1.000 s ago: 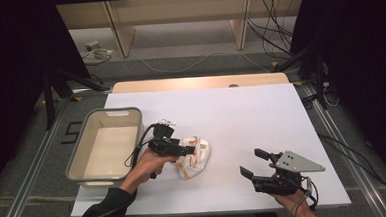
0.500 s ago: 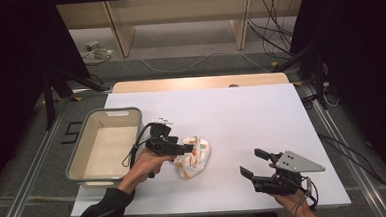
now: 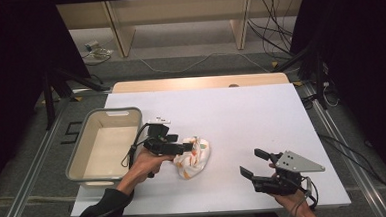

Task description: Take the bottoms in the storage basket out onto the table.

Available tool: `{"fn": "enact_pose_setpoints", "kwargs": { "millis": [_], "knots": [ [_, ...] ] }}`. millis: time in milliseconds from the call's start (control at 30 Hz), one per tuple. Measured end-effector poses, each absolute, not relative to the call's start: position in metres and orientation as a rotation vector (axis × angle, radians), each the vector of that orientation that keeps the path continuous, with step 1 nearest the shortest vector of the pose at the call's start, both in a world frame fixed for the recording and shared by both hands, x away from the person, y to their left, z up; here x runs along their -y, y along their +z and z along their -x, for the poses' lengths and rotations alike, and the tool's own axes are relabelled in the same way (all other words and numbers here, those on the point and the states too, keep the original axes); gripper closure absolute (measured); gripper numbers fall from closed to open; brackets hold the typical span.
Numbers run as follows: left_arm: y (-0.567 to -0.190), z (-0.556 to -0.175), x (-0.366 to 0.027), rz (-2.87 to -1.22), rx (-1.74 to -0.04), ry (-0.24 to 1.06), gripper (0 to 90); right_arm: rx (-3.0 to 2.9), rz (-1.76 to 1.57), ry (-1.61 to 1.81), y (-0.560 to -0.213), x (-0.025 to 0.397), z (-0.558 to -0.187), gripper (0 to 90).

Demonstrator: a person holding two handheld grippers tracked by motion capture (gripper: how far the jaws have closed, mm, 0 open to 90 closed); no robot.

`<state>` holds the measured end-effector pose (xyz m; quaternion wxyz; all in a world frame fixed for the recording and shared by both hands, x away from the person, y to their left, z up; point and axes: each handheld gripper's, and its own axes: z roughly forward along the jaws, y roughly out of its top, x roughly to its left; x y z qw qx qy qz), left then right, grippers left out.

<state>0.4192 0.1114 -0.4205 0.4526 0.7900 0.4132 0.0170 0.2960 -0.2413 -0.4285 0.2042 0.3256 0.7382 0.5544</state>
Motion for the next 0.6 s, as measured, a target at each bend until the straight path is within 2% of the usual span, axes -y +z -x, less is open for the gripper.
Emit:
{"fn": "enact_pose_setpoints", "kwargs": {
  "millis": [600],
  "knots": [
    [-0.410, -0.400, -0.124, -1.856, -0.923, 0.113, 21.3, -2.063, -0.912, 1.542, -0.429, 0.241, -0.296, 24.6]
  ]
}}
